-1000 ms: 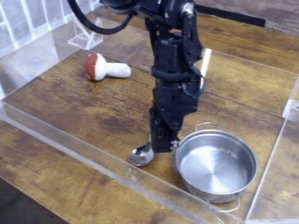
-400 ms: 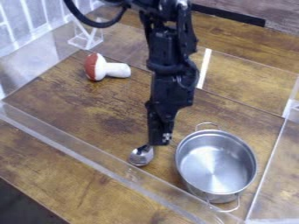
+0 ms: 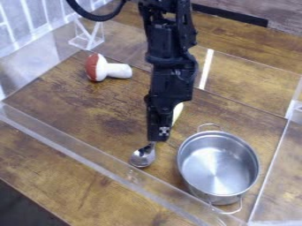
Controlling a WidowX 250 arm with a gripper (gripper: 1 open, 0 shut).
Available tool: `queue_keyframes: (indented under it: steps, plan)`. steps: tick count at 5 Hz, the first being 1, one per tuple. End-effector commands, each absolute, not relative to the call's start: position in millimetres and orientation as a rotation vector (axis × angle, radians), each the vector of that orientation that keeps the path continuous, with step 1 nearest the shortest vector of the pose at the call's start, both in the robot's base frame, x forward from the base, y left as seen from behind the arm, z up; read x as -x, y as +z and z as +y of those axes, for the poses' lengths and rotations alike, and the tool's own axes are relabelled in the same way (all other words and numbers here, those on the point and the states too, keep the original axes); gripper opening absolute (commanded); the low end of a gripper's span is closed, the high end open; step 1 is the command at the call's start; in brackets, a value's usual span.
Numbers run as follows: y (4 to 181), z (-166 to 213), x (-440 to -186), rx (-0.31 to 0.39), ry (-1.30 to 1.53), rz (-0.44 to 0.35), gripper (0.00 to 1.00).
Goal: Move the green spoon to the left
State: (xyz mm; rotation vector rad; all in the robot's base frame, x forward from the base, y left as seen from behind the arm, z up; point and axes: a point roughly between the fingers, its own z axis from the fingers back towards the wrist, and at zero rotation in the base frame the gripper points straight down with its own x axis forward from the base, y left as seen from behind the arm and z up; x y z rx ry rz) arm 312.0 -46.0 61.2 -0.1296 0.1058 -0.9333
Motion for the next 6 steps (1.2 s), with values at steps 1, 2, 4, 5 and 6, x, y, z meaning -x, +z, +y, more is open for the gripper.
queue_keyframes:
  steps: [1, 2, 4, 5, 6]
  plan:
    - [65.0, -71, -319, 0.109, -0.985, 0.044, 0.00]
    - [47.4, -92, -318, 0.116, -1.022, 0.046, 1.00]
    - [42.7, -105, -326, 0.117, -1.027, 0.055, 0.00]
    - [44.7, -106, -325, 0.120, -1.006, 0.053, 0.00]
    - [44.6, -100, -326, 0.121, -0.937, 0.023, 0.00]
